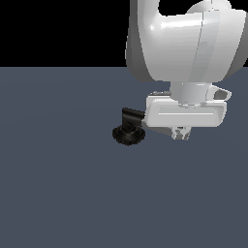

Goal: Turn on the faucet by rotating a designated handle.

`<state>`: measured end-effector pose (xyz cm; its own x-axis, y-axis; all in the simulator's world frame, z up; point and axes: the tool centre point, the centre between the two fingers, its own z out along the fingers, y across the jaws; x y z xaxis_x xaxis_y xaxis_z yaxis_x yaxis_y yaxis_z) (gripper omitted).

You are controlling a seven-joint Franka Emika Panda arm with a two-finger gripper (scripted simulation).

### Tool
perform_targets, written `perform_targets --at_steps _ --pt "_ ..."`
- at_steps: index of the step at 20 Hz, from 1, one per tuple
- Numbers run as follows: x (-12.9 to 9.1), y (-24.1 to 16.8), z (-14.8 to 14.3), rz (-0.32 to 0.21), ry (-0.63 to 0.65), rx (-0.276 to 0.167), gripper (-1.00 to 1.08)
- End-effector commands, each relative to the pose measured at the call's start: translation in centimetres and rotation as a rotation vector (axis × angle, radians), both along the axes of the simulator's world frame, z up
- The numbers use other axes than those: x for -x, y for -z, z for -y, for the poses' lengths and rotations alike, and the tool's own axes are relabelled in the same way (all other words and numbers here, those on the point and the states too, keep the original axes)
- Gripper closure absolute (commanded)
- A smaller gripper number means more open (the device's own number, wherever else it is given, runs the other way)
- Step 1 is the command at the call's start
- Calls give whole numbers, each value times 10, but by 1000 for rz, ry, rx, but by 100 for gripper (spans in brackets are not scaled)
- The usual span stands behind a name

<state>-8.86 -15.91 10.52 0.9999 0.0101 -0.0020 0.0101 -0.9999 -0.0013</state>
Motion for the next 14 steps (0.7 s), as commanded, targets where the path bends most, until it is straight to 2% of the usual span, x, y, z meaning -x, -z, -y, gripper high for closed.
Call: perform_targets --at_steps 1,14 --pt "-13 1 -1 5 -18 1 108" --pt "-46 2 32 3 -12 1 108"
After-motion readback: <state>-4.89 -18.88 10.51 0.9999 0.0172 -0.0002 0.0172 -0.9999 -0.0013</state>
